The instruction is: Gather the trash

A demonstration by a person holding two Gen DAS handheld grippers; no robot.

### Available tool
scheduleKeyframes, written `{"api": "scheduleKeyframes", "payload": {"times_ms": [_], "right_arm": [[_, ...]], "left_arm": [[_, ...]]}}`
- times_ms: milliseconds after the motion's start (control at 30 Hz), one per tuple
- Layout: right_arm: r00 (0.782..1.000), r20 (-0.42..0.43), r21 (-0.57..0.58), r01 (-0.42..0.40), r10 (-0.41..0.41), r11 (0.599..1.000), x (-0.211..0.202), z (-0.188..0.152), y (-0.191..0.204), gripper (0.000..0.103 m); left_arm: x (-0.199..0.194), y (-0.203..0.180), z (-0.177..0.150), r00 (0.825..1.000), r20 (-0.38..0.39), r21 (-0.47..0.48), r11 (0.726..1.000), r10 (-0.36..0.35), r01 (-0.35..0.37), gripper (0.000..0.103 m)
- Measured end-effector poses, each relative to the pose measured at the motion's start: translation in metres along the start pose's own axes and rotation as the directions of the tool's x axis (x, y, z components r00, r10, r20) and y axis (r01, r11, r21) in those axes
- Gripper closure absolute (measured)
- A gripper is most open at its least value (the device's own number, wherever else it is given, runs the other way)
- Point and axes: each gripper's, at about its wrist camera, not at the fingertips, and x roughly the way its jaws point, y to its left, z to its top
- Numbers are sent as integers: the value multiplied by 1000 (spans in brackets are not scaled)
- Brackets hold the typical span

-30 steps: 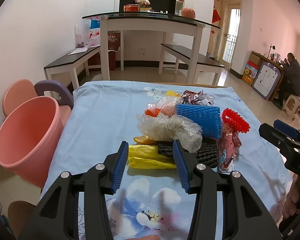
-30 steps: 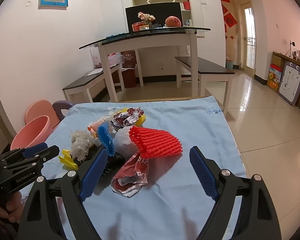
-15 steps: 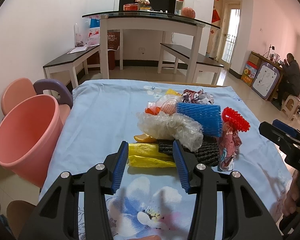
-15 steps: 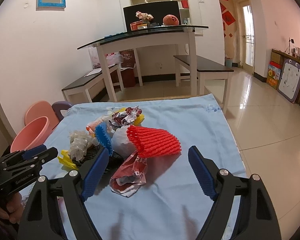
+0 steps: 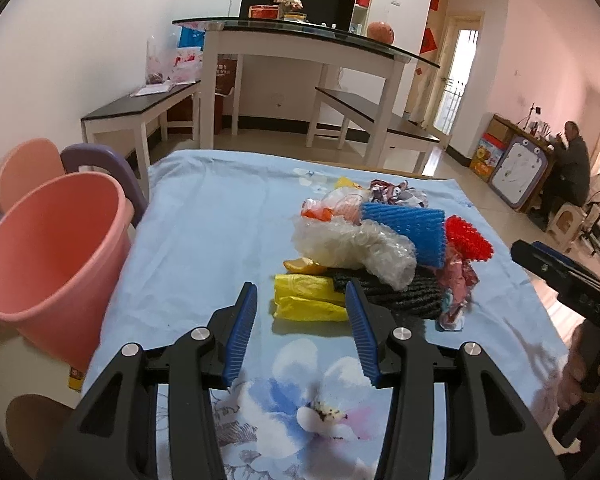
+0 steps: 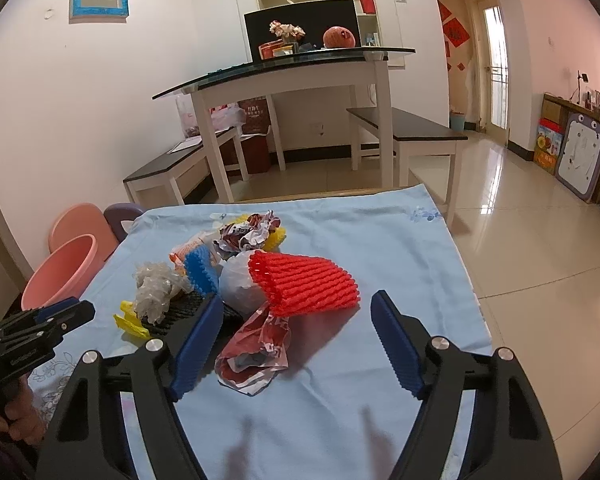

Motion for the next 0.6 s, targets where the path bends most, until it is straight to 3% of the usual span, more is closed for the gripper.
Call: {"api": "scheduleKeyframes", "payload": {"times_ms": [233, 433, 467, 600], "right_arm": [[1000, -10, 1, -15, 15, 1000, 3, -1, 0, 30], [1000, -16, 8, -24, 24, 1000, 5, -1, -3, 31], [1000, -17, 10, -25, 26, 1000, 6, -1, -4, 31], [999, -26, 18, -35, 36, 999, 9, -1, -6, 33]], "left_arm": [[-6, -22, 6, 992, 11, 18, 992, -124, 124, 56], [12, -49, 13, 996, 1, 89, 992, -92, 91, 57], [17, -50, 14, 997, -7, 96, 992, -83, 83, 65], [33, -55, 18, 997, -33, 96, 993, -70, 73, 77]]}}
